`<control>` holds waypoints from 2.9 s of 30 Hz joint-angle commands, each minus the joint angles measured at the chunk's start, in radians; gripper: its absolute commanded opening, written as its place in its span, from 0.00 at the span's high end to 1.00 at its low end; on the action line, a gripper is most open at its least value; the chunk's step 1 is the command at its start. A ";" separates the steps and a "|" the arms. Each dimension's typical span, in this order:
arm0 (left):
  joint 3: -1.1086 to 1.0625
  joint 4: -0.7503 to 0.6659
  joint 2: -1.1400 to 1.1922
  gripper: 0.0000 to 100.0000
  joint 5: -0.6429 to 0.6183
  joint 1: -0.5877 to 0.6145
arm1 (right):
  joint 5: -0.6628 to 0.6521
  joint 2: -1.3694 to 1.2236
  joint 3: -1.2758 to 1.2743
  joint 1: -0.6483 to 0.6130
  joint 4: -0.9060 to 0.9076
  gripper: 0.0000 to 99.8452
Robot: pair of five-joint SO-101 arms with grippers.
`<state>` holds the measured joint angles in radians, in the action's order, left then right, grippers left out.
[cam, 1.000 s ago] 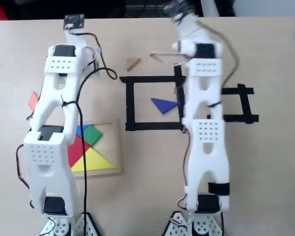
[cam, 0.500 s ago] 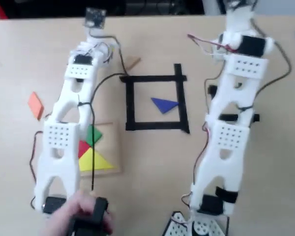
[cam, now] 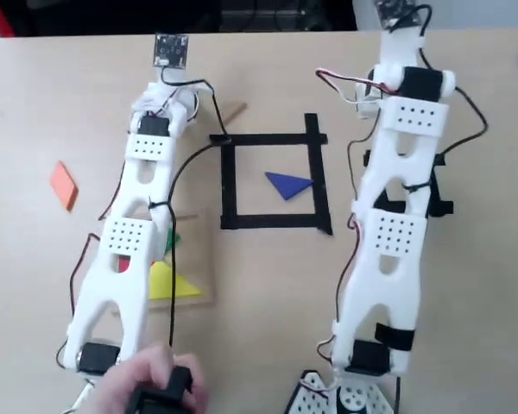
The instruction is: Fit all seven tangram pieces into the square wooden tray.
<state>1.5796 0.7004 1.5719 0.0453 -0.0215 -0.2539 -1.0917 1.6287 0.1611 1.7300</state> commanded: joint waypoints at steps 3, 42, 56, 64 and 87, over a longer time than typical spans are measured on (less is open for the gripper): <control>0.090 0.115 -0.021 0.97 0.021 -0.010 | 0.009 -0.030 0.042 -0.018 -0.037 0.99; -0.788 1.056 -1.200 0.97 0.190 0.349 | -0.384 0.822 -1.033 -0.158 0.028 0.99; -1.679 0.957 -2.226 0.97 0.238 0.358 | -0.183 1.709 -1.610 -0.242 0.035 0.99; -2.264 0.795 -2.604 0.97 0.236 0.358 | -0.178 1.883 -1.883 -0.218 -0.011 0.99; -2.048 0.331 -1.807 0.79 0.233 0.518 | -0.176 1.883 -2.476 -0.224 -0.763 0.99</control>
<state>-0.5900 1.0978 -0.4319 0.4933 0.5309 -0.4335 0.7818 -0.6882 -0.0614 1.1960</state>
